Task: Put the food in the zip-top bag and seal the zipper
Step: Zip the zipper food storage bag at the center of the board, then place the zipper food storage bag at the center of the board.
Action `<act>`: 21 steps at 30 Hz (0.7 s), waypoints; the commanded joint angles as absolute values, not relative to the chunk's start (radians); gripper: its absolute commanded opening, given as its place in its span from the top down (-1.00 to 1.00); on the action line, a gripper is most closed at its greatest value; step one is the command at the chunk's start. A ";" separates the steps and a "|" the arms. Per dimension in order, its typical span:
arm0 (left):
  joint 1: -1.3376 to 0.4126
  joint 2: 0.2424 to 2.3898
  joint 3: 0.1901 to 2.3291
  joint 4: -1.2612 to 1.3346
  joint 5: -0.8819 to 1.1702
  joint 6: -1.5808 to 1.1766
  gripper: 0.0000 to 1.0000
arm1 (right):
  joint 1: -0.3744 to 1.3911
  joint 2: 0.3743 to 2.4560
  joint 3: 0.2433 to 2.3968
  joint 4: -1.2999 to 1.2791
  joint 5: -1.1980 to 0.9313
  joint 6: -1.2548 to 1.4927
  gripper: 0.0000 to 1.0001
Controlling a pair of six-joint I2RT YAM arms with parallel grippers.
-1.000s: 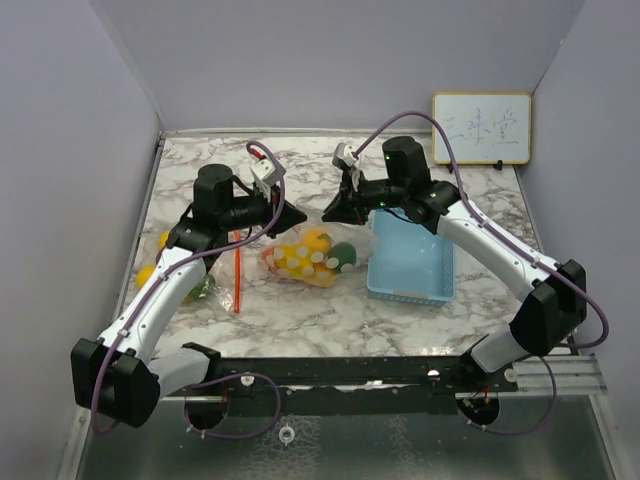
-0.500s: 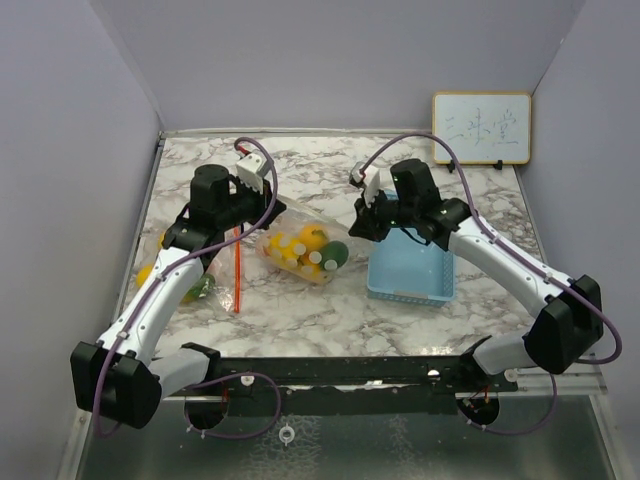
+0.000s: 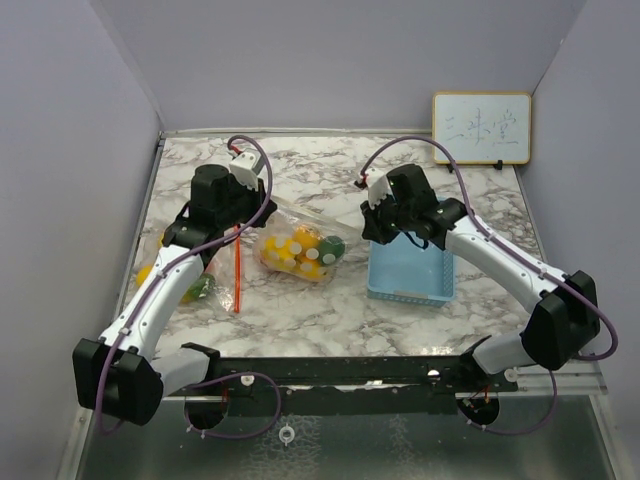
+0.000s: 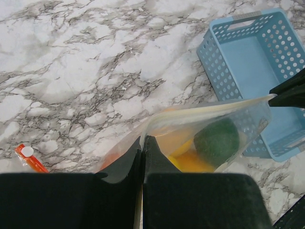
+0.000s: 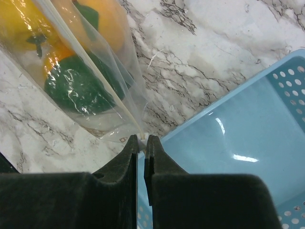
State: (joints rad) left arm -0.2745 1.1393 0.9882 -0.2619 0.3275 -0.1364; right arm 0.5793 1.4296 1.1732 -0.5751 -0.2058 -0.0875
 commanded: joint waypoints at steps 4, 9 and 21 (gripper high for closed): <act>-0.244 1.198 1.104 -0.286 0.221 -0.186 0.55 | 0.558 1.448 1.267 -0.640 -0.132 -0.034 -0.09; -0.241 1.305 1.197 -0.369 0.181 -0.288 -0.85 | 0.558 1.454 1.326 -0.578 -0.107 0.033 -1.00; -0.239 1.478 1.421 -0.598 -0.317 -0.436 -0.98 | 0.557 1.488 1.414 -0.571 -0.088 0.102 -1.00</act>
State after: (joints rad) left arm -0.2432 1.4715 1.3487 -0.5171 -0.0986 -0.4095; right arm 0.5594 1.4784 1.3830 -0.5957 -0.1177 0.0746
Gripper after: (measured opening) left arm 0.989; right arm 0.997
